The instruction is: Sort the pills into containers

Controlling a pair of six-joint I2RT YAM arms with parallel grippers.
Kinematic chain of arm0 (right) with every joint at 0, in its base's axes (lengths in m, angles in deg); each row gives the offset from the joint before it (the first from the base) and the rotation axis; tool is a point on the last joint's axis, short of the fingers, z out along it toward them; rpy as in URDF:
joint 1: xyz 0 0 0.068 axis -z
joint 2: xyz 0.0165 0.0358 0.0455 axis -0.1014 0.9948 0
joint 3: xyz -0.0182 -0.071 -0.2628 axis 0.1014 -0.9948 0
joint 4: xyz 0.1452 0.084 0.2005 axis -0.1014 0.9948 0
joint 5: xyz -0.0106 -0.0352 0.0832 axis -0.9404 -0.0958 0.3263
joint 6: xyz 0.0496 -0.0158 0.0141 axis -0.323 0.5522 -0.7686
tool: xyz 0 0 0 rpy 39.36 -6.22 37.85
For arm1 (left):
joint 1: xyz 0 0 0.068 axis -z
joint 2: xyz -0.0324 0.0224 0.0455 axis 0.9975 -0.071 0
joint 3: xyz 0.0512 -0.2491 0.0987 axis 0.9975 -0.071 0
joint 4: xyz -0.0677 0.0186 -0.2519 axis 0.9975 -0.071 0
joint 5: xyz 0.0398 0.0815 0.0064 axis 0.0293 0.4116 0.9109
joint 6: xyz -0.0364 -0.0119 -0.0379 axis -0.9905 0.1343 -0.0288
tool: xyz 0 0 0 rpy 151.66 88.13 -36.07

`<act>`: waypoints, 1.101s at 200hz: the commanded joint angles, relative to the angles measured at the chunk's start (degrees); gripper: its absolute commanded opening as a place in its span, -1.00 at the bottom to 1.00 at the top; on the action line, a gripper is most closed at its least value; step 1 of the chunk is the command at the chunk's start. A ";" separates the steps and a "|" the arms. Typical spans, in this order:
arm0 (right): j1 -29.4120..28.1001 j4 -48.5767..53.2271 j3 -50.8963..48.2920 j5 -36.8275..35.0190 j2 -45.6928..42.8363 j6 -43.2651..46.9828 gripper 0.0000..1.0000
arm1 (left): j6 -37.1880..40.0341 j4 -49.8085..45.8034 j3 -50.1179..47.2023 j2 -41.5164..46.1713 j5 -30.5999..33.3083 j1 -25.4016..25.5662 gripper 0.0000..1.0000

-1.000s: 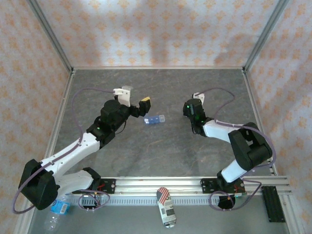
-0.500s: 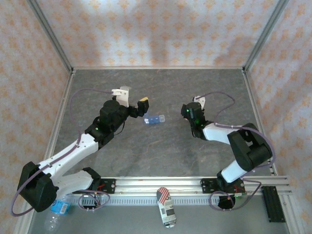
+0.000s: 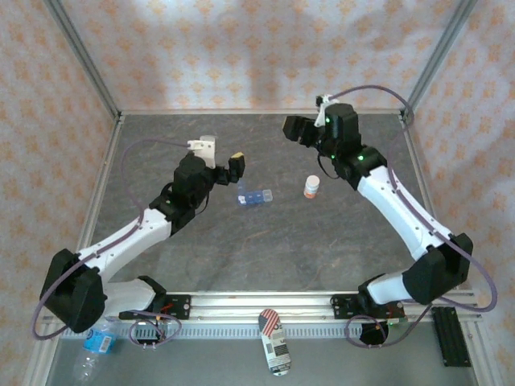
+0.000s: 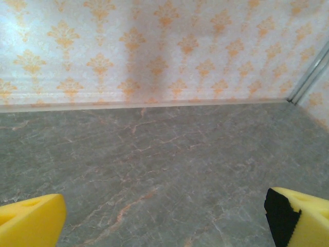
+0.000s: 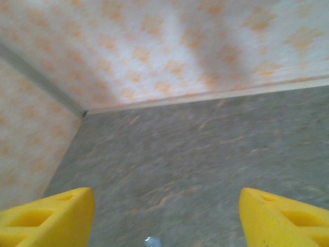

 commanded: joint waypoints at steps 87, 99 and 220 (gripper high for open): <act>-6.41 26.12 8.82 9.10 24.66 4.97 0.39 | 5.73 -28.23 23.50 -17.34 -2.75 -6.56 1.00; -6.39 27.11 9.49 7.31 26.86 5.25 0.37 | 6.22 -30.36 24.86 -19.37 -2.72 -6.56 1.00; -6.39 25.49 10.23 5.41 34.58 5.00 0.33 | 7.34 -35.62 29.35 -28.46 -2.86 -6.65 1.00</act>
